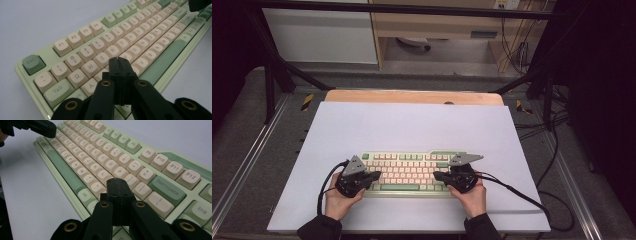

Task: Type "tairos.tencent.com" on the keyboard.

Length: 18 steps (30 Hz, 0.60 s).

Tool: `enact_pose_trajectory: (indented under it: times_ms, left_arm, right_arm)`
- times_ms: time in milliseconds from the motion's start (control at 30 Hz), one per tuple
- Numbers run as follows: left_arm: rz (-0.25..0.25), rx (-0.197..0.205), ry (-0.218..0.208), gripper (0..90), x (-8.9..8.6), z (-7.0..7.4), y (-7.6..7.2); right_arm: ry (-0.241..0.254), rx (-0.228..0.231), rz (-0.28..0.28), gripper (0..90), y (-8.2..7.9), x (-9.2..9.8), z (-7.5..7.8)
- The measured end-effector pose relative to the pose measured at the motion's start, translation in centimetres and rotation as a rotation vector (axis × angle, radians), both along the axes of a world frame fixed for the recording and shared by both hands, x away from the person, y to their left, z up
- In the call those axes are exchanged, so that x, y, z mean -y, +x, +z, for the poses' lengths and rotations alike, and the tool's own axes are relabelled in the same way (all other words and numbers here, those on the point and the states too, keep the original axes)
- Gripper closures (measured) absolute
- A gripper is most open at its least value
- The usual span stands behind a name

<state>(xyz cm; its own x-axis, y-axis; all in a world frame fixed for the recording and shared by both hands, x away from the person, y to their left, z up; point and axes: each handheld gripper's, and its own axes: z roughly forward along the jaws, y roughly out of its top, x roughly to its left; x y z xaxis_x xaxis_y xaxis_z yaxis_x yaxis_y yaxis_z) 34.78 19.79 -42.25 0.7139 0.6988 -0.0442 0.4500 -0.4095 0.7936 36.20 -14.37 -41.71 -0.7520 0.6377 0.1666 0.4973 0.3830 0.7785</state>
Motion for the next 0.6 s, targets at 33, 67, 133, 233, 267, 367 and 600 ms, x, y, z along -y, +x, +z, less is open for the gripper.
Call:
enact_pose_trajectory:
  times_ms: [33,67,133,233,267,367,600]
  left_arm:
    - [-0.003,0.000,0.002,89.6,0.1,0.0,0.0]
    - [-0.006,-0.001,0.003,89.6,0.2,-0.1,0.0]
    - [-0.009,-0.002,0.006,89.6,0.4,-0.1,0.0]
    - [-0.016,-0.002,0.013,89.6,0.6,-0.2,0.0]
    - [-0.018,-0.003,0.014,89.7,0.7,-0.2,0.0]
    - [-0.023,-0.006,0.016,89.7,0.8,-0.3,0.0]
    - [-0.042,-0.008,0.022,89.6,1.9,-0.4,0.1]
  right_arm:
    - [0.000,-0.001,-0.002,90.0,0.0,0.0,0.0]
    - [0.002,-0.003,-0.003,90.0,0.0,0.1,0.0]
    - [0.005,-0.005,-0.004,90.0,-0.1,0.0,0.0]
    - [0.004,-0.004,0.001,90.0,0.0,0.0,-0.1]
    - [0.004,-0.005,0.001,90.0,0.0,0.0,-0.2]
    - [-0.003,-0.006,0.004,90.0,0.0,-0.1,-0.2]
    - [-0.005,-0.010,0.002,90.0,0.0,-0.1,-0.2]
